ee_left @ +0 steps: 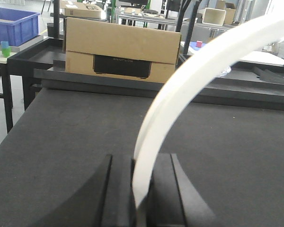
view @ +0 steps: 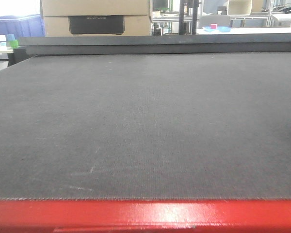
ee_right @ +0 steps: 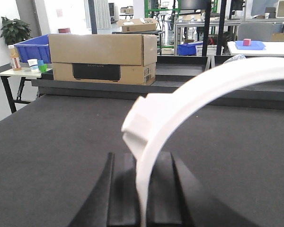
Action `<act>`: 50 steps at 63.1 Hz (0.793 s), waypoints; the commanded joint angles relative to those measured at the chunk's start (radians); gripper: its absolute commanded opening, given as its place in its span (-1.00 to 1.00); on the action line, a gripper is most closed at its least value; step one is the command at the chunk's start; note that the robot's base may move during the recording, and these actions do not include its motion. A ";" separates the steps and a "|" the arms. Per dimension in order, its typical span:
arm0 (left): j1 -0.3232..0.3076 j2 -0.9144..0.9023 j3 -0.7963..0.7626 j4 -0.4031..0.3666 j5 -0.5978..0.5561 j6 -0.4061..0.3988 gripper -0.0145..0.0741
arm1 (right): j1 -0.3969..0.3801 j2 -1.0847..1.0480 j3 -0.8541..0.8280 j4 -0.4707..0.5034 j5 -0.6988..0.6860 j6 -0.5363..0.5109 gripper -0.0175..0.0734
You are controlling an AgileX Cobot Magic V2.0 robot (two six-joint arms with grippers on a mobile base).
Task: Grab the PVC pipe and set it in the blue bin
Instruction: 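Hold the pipe in both grippers and drive back from the table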
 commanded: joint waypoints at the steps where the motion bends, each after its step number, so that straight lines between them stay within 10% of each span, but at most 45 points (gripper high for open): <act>1: 0.002 -0.004 -0.001 -0.006 -0.028 -0.002 -0.92 | 0.000 -0.006 -0.001 -0.008 -0.031 -0.005 -0.98; 50: 0.002 -0.004 -0.001 -0.006 -0.028 -0.002 -0.92 | 0.000 -0.006 -0.001 -0.008 -0.031 -0.005 -0.98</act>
